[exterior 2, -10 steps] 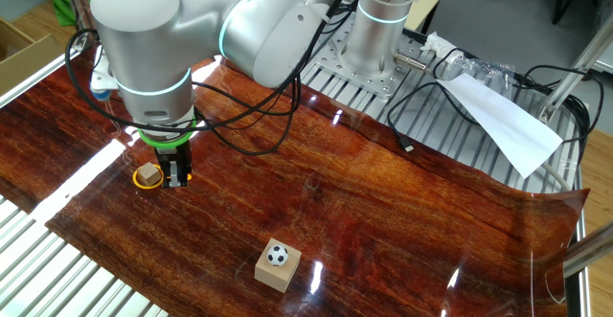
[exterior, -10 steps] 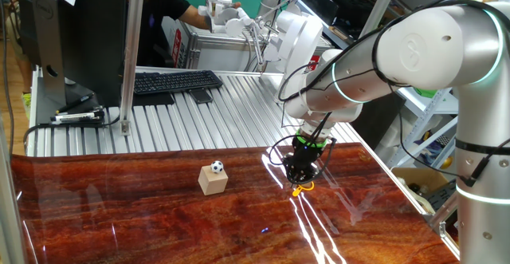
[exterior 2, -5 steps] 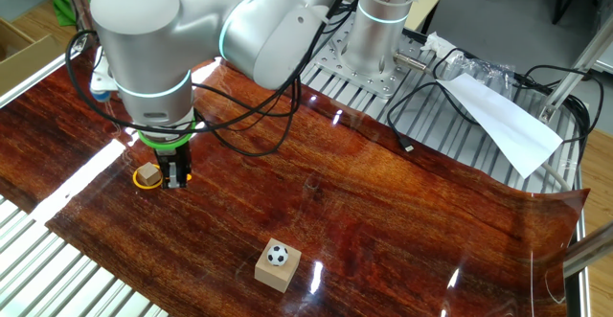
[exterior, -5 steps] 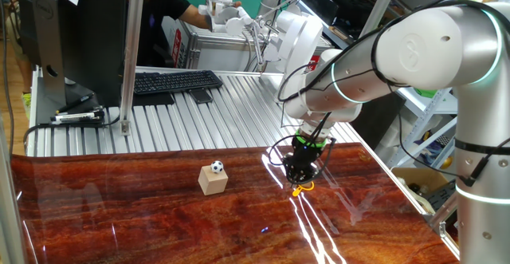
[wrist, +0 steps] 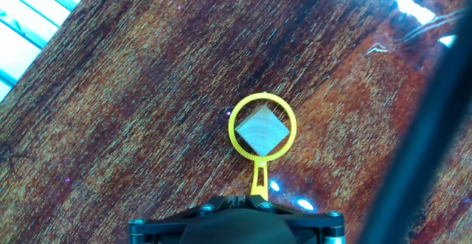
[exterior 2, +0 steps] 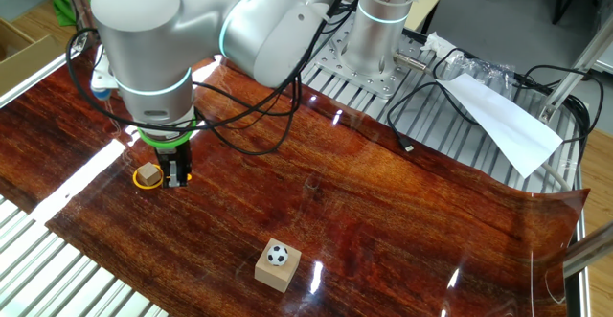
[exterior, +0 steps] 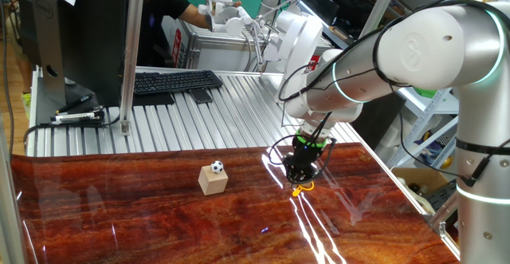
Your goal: Attach the bubble ring to the ball
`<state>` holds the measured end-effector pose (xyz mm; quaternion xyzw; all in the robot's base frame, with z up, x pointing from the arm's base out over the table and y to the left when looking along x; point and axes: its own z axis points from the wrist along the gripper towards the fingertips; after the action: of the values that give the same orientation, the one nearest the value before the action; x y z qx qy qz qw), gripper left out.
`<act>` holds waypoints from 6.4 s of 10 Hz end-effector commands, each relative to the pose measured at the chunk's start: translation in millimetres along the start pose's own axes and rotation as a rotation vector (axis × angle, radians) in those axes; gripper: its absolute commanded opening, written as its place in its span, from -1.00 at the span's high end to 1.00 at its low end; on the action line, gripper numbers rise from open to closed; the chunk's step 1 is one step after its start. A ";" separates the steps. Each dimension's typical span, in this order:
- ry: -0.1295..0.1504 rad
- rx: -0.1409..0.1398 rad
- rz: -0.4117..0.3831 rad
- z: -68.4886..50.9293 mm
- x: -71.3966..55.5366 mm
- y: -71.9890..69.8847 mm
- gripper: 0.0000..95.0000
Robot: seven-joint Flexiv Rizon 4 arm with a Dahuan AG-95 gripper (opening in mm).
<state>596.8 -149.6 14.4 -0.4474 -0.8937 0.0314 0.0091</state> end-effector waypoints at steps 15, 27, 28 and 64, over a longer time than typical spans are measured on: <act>0.021 0.052 0.011 15.2 -24.2 11.7 0.60; 0.054 0.031 -0.008 -22.6 -12.9 1.6 1.00; 0.058 0.028 -0.009 -22.6 -13.0 1.6 1.00; 0.071 -0.014 0.012 -25.9 -26.5 -12.7 0.20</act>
<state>602.6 -177.6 41.6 -0.4534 -0.8905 0.0098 0.0374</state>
